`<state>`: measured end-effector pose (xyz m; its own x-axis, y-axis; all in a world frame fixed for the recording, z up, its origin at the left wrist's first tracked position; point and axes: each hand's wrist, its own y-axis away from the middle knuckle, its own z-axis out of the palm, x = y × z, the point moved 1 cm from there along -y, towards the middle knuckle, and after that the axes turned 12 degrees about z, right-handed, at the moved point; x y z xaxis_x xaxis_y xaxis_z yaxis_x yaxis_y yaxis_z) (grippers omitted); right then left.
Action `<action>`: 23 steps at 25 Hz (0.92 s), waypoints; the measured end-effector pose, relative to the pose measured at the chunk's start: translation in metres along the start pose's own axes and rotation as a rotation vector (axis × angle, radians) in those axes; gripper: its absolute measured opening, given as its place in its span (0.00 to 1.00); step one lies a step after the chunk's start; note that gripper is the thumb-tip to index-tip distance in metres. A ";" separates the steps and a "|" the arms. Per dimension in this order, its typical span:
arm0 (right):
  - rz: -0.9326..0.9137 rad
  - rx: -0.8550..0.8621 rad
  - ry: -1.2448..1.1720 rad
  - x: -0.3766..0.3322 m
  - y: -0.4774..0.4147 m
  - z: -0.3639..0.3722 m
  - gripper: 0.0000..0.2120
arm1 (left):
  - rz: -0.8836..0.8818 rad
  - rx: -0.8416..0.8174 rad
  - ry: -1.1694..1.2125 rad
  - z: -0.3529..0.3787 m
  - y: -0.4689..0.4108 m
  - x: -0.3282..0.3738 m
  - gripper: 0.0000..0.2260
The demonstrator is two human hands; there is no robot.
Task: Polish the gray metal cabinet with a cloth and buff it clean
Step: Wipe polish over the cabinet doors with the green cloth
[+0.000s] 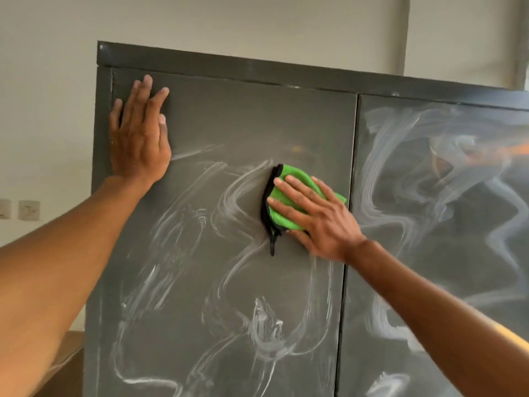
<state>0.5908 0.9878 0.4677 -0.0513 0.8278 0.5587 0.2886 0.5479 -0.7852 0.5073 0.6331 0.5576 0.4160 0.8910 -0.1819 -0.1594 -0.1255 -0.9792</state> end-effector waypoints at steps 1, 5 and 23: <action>-0.037 -0.029 0.002 0.005 -0.005 -0.004 0.30 | -0.021 -0.017 -0.002 -0.001 0.003 0.005 0.22; -0.018 -0.040 0.042 0.033 -0.049 -0.017 0.28 | -0.073 -0.037 -0.004 0.000 0.013 0.020 0.22; 0.336 0.052 -0.042 0.023 -0.048 -0.026 0.29 | -0.055 -0.136 0.043 -0.002 0.092 0.083 0.22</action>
<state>0.6007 0.9772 0.5255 -0.0012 0.9667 0.2559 0.2471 0.2483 -0.9366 0.5290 0.6942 0.4526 0.4596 0.8788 -0.1287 -0.0143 -0.1375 -0.9904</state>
